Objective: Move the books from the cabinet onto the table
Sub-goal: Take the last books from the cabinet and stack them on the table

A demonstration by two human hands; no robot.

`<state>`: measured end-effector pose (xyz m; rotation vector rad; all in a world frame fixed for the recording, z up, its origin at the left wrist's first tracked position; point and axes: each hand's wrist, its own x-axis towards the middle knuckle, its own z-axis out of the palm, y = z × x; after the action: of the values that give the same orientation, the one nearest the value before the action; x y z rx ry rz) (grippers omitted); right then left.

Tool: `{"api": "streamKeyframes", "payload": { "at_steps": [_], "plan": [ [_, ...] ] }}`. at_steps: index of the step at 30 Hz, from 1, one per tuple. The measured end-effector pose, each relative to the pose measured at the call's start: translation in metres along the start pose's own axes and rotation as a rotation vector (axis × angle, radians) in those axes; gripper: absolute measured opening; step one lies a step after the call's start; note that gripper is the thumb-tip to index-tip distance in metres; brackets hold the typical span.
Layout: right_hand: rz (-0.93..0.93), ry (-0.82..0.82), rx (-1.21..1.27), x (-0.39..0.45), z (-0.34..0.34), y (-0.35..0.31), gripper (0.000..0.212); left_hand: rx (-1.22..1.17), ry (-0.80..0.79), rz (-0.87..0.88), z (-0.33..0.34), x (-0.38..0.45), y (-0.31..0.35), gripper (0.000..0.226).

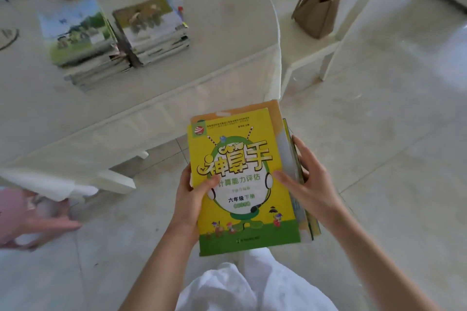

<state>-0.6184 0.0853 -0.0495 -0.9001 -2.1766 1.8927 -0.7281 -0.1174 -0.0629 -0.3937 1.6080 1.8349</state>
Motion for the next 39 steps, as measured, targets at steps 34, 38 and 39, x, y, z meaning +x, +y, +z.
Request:
{"api": "streamKeyframes", "payload": {
  "at_steps": [34, 38, 39],
  "plan": [
    [0.273, -0.296, -0.04, 0.427, 0.112, -0.184, 0.045, 0.155, 0.154, 0.303, 0.008, 0.305, 0.28, 0.076],
    [0.263, -0.268, -0.004, 0.457, 0.105, -0.193, 0.041, 0.125, 0.137, 0.28, 0.025, 0.332, 0.296, 0.1],
    [0.252, -0.26, -0.006, 0.466, 0.102, -0.193, 0.039, 0.122, 0.13, 0.265, 0.029, 0.339, 0.3, 0.103]
  ]
}}
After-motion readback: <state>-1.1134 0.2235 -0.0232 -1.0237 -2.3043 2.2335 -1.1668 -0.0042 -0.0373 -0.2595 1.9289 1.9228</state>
